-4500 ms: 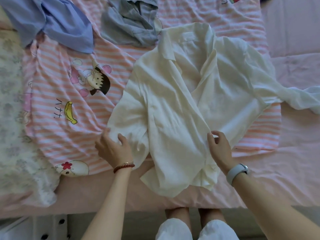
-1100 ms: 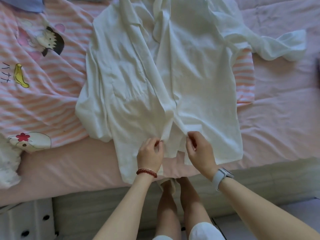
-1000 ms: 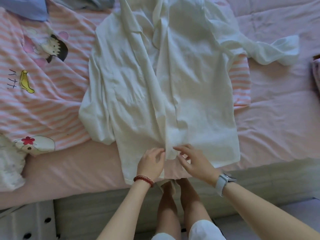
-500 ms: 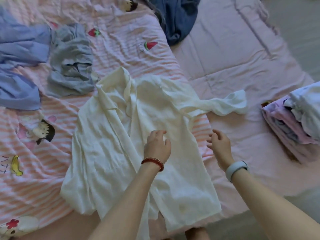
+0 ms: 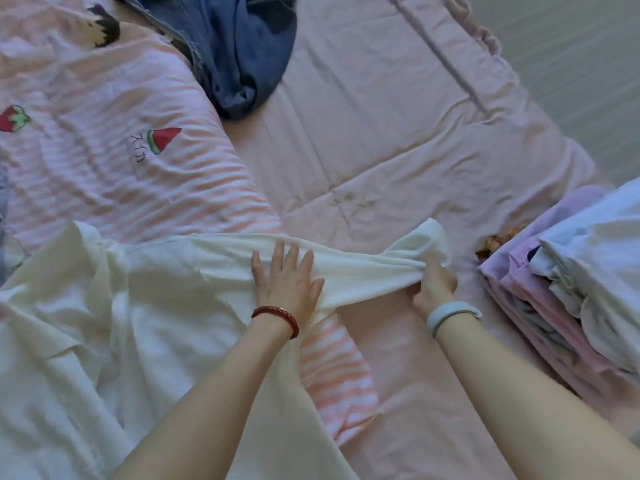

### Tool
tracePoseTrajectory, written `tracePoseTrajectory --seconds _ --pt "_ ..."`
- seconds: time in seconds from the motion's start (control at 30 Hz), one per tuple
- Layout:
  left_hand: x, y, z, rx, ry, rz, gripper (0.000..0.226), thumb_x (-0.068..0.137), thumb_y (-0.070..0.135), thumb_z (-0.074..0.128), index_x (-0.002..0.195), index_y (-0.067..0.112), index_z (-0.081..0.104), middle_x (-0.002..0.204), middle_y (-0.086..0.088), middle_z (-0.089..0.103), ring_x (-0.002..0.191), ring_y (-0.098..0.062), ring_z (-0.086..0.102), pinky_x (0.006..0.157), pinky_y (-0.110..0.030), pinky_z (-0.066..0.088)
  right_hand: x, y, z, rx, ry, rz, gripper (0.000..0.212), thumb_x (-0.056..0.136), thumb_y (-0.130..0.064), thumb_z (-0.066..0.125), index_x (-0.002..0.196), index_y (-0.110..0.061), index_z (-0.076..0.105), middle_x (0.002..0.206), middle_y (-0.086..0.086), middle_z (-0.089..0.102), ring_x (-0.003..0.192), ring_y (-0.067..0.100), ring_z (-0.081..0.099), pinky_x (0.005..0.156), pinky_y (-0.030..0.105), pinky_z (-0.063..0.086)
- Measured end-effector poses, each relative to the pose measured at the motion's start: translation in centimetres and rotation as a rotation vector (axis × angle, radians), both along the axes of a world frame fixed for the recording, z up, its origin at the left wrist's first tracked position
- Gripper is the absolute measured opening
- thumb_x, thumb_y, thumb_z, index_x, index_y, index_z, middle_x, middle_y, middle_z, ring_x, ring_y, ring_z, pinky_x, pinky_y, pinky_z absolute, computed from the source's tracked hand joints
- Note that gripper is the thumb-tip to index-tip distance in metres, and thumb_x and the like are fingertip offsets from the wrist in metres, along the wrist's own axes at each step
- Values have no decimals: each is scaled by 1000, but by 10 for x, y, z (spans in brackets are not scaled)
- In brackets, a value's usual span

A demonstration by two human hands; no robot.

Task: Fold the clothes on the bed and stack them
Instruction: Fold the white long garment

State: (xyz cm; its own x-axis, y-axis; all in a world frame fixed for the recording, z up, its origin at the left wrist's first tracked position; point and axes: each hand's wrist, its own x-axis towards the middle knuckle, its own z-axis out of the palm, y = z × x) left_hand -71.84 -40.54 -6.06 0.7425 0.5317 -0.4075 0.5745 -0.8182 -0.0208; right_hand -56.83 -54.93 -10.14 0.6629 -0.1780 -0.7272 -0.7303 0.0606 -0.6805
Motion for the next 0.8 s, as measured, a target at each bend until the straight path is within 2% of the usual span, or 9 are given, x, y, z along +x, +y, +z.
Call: tracePoseTrajectory --seconds 0.13,0.27,0.37,0.43,0.5,0.57,0.67,0.73,0.8 --pt "11 5 -5 -29 101 7 56 94 47 30 146 29 18 157 0 4 144 -22 -8 111 -55 -7 36 5 18 -153 -348 116 15 87 -6 48 85 -20 53 87 -1 58 87 20 58 86 38 50" --pt "10 -2 2 13 117 7 52 94 44 31 143 27 25 157 -1 2 144 -22 -10 112 -55 -4 44 -2 53 -241 -633 240 10 95 -4 40 98 -11 46 97 1 57 92 17 60 80 19 48" --pt "2 -3 7 5 79 24 40 93 36 35 131 26 43 157 0 8 145 -21 -4 112 -53 1 30 -18 43 -331 -453 415 33 95 -9 41 128 -9 41 126 0 47 106 15 52 76 4 35" --pt "-8 -1 8 12 -41 46 24 89 26 48 110 20 59 151 -3 28 144 -22 14 111 -54 10 24 -21 29 -354 -392 558 47 95 -11 42 141 -11 30 144 1 35 120 18 45 89 16 33" --pt "-16 3 7 19 -142 34 9 72 14 71 79 13 65 130 -10 55 130 -28 42 103 -59 28 28 -13 24 -370 -480 670 52 94 -10 42 144 -11 27 148 3 31 130 20 38 103 28 32" --pt "-22 9 2 56 -184 -13 25 52 9 84 60 14 60 109 -11 65 113 -31 58 90 -61 41 39 3 24 -377 -606 769 54 94 -11 43 145 -10 25 151 5 28 138 19 27 111 27 22" --pt "-25 10 1 47 -230 -60 35 42 8 88 52 18 56 102 -9 67 105 -31 62 84 -60 44 60 39 23 -389 -706 990 59 94 -15 42 148 -9 17 156 5 17 143 19 17 115 29 16" --pt "-27 11 1 -22 -215 -27 32 48 7 86 53 18 57 106 -9 67 110 -31 60 89 -61 40 72 58 18 -416 -616 1193 62 93 -20 44 148 -12 17 153 6 25 138 26 26 109 31 26" --pt "-25 10 -1 -70 -252 61 17 65 8 77 61 15 62 116 -7 63 122 -28 52 102 -59 28 71 68 14 -417 -540 1384 41 90 -15 47 131 -13 43 130 11 49 121 31 46 86 25 35"
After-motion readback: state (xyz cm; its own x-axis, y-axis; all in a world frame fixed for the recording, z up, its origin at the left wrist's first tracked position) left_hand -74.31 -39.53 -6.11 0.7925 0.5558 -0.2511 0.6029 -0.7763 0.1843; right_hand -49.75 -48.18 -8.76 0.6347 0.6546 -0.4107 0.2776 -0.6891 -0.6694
